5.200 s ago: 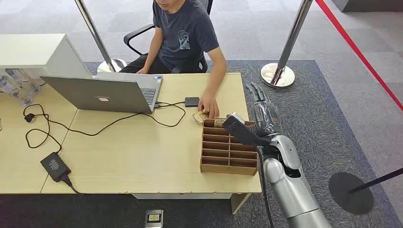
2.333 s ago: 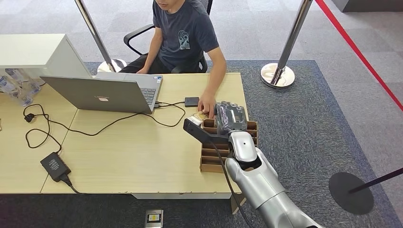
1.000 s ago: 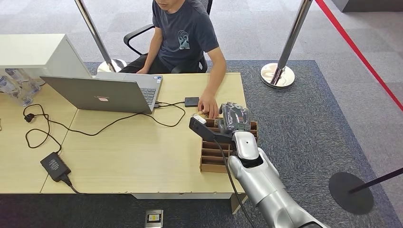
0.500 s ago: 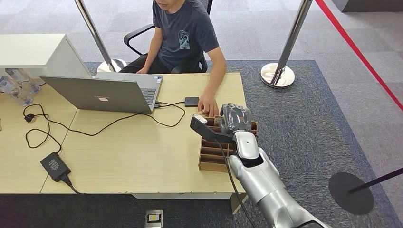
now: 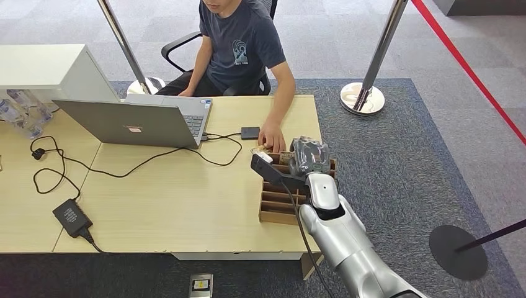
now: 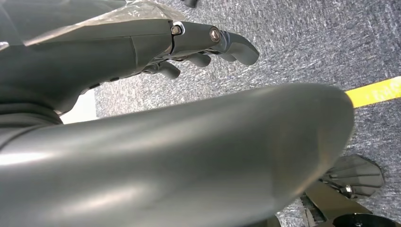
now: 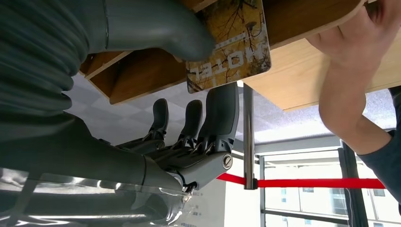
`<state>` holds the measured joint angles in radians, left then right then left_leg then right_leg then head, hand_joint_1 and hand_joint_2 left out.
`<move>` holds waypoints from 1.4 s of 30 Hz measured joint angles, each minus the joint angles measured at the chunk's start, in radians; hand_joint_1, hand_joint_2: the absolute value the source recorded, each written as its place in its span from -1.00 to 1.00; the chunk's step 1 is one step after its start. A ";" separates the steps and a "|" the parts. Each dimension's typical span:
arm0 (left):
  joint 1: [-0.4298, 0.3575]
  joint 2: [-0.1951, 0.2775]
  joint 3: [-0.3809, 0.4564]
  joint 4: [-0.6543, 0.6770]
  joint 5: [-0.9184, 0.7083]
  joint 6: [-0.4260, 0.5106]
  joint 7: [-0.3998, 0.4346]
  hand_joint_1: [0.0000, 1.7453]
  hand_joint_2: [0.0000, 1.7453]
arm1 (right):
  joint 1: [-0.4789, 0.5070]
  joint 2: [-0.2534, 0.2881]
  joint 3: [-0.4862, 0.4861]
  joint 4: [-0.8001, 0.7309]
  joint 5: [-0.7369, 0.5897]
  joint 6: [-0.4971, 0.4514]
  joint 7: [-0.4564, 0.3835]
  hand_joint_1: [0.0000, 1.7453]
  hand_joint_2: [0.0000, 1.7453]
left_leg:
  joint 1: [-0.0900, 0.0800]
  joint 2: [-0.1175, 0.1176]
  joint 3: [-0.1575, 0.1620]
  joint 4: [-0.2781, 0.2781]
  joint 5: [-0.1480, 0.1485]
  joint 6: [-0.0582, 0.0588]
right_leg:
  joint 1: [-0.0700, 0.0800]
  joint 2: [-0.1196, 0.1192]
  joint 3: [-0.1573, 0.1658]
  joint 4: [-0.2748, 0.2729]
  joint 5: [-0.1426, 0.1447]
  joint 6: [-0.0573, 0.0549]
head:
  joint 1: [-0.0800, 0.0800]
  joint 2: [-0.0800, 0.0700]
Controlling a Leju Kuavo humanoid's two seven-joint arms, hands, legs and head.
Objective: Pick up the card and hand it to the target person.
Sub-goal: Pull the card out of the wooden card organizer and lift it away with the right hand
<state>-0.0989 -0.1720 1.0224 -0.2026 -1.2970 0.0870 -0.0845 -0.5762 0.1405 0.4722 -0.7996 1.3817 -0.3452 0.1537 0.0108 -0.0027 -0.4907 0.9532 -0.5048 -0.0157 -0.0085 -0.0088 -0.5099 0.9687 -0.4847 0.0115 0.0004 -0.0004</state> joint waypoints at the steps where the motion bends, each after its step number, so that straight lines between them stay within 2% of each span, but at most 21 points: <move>1: 0.000 0.000 0.000 0.000 0.000 0.000 0.000 -1.00 -1.00 | 0.001 0.000 0.000 0.000 0.000 0.002 0.000 0.09 1.00 | 0.000 0.000 0.000 0.000 0.000 0.000 | 0.000 0.000 0.000 0.000 0.000 0.000 | 0.000 0.000; 9: 0.000 0.000 0.000 0.000 0.000 0.000 0.001 -1.00 -1.00 | 0.006 0.000 -0.001 -0.005 0.002 0.006 0.001 0.20 1.00 | 0.000 0.000 0.000 0.000 0.000 0.000 | 0.000 0.000 0.000 0.000 0.000 0.000 | 0.000 0.000; 20: 0.000 0.000 -0.001 0.000 -0.005 -0.001 0.001 -1.00 -1.00 | 0.020 -0.001 -0.005 -0.034 0.011 0.016 0.004 0.18 1.00 | 0.000 0.000 0.000 0.000 0.000 0.000 | 0.000 0.000 0.000 0.000 0.000 0.000 | 0.000 0.000; 42: -0.001 0.000 -0.005 0.000 -0.003 -0.004 0.002 -1.00 -1.00 | 0.025 0.001 -0.024 -0.059 0.021 0.027 0.000 0.38 1.00 | 0.000 0.000 0.000 0.000 0.000 0.000 | 0.000 0.000 0.000 0.000 0.000 0.000 | 0.000 0.000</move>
<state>-0.0996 -0.1720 1.0173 -0.2026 -1.2996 0.0833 -0.0826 -0.5508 0.1415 0.4479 -0.8583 1.4027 -0.3179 0.1538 0.0108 -0.0027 -0.4907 0.9532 -0.5046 -0.0156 -0.0085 -0.0088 -0.5097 0.9687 -0.4846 0.0115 0.0005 -0.0002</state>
